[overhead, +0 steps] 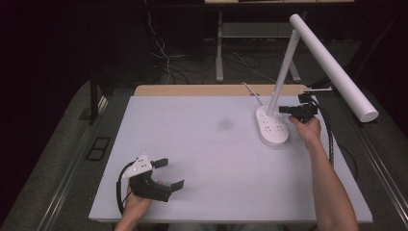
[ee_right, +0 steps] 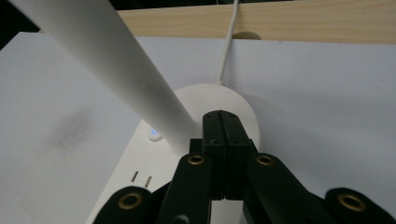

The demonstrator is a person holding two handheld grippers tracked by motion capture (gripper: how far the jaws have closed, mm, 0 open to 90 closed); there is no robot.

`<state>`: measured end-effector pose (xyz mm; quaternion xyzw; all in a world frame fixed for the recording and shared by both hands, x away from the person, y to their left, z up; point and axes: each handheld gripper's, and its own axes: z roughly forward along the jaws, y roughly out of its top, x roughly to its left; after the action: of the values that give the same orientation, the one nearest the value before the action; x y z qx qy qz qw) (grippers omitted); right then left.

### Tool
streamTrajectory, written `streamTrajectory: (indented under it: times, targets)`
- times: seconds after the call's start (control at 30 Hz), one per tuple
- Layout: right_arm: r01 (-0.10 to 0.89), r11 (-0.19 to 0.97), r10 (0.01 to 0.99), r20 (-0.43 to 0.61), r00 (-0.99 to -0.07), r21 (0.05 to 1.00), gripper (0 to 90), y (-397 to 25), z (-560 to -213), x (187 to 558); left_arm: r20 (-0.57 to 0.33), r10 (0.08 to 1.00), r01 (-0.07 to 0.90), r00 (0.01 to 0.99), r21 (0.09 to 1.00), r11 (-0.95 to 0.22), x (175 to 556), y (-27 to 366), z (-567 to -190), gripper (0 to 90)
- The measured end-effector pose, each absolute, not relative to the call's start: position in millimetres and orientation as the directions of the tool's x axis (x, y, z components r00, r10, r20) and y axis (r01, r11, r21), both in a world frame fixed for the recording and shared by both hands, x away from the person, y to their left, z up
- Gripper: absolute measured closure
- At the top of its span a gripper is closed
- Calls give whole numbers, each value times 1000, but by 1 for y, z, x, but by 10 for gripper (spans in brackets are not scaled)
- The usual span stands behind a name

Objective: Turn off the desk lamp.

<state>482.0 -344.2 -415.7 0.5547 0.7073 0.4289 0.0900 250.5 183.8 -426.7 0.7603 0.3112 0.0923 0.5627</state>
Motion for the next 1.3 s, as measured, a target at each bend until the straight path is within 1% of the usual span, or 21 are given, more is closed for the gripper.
streamTrajectory:
  times: [0.23,0.6,0.67,0.7,0.73,0.77,0.8,0.83,0.87,1.03,1.07,1.1,1.13,1.17,1.2,1.23,1.27,1.3]
  targets:
    - [696,41,861,328,-388,716,899,-345,-403,467,-210,574,366,791,915,-169,249,184,-426,0]
    - [679,47,848,330,-415,732,897,-345,-386,442,-214,573,365,791,917,-162,248,184,-425,0]
    - [678,52,850,323,-415,733,814,-345,-379,434,-213,573,364,792,917,-161,248,184,-425,0]
    - [678,52,850,323,-415,733,814,-345,-379,434,-214,573,364,791,918,-160,248,185,-425,0]
    - [677,52,852,322,-413,734,794,-345,-376,431,-216,572,364,791,918,-157,248,185,-425,0]
    - [678,53,851,322,-415,733,769,-345,-374,427,-216,572,364,791,918,-157,248,185,-425,0]
    - [675,48,852,322,-412,736,707,-345,-371,421,-216,572,363,791,919,-156,248,185,-425,0]
    - [675,48,852,322,-412,736,707,-345,-371,421,-217,572,364,791,919,-155,247,185,-425,0]
    - [674,43,851,327,-411,737,672,-345,-369,418,-216,571,363,792,919,-156,247,185,-425,0]
    - [669,52,843,327,-427,741,448,-341,-364,404,-212,569,361,794,919,-161,247,184,-425,0]
    - [666,64,840,320,-438,744,372,-338,-361,399,-213,570,361,794,919,-159,247,184,-425,0]
    - [665,71,832,323,-450,744,346,-336,-360,395,-215,570,362,793,919,-157,247,185,-425,0]
    - [665,71,832,323,-450,744,346,-336,-360,395,-215,571,362,792,919,-157,247,185,-425,0]
    - [654,86,824,315,-471,752,226,-331,-358,388,-215,571,362,792,919,-156,247,185,-425,0]
    - [658,94,816,321,-481,747,170,-329,-357,384,-215,571,362,792,919,-155,248,185,-425,0]
    - [658,94,816,321,-481,747,170,-329,-357,384,-216,571,362,792,919,-154,248,185,-425,0]
    - [654,98,812,320,-488,750,122,-327,-356,381,-215,571,362,792,919,-155,248,185,-425,0]
    - [649,103,810,315,-494,754,93,-326,-355,377,-216,571,363,792,919,-156,247,185,-424,0]
